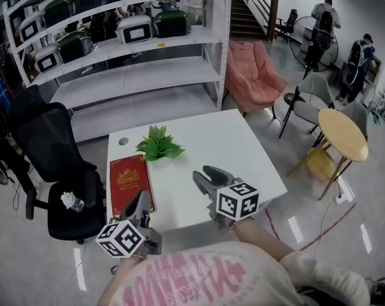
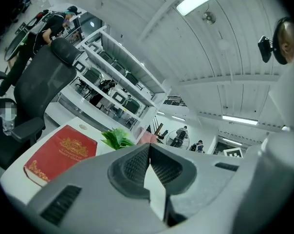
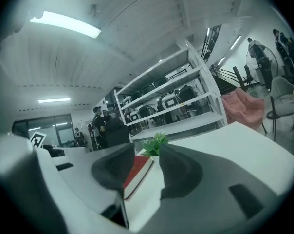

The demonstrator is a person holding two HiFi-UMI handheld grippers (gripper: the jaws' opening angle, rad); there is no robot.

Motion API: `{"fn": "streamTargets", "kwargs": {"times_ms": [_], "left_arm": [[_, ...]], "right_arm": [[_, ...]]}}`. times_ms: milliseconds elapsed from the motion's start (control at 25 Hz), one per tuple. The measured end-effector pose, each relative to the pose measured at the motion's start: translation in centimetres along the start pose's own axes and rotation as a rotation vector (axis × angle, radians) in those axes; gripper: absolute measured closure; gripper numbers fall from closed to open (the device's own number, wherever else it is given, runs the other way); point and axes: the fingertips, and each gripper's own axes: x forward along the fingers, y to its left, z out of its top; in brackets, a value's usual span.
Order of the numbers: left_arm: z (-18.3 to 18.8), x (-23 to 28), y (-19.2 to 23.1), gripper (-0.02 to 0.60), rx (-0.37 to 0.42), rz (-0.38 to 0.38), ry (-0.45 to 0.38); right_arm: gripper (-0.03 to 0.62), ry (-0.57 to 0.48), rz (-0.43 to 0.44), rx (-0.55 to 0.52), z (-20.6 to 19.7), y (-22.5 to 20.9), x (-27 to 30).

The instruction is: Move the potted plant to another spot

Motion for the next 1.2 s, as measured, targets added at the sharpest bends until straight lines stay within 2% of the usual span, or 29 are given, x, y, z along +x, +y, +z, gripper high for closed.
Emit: {"fn": "streamTargets", "kwargs": {"times_ms": [200,280,480,720,1200], "left_arm": [[-1.4,-2.1,-1.9,0.577,-0.006,0.050,-0.037],[-2.3,-3.1,-2.4,0.577,-0.006,0.067,-0.044],[-5.1,-5.6,-3.3,0.577,-0.019,0.116,-0.053],[-7.6,-8.0,-4.3,0.577,-0.034,0.150,-0.057],[-8.5,-9.4,-4.9,0.577,-0.021,0.156,-0.054]], "right_arm": [[0.551,0.036,0.036,-0.025,-1.4,0.0,-3.0],[0.580,0.047,0.054,-0.032,-2.0,0.0,-4.0],[0.586,0.074,0.081,-0.046,-3.6,0.2,-6.3],[0.586,0.120,0.058,-0.085,-5.5,-0.2,-8.9],[0.586,0.120,0.030,-0.085,-6.4,-0.5,-10.1]]}}
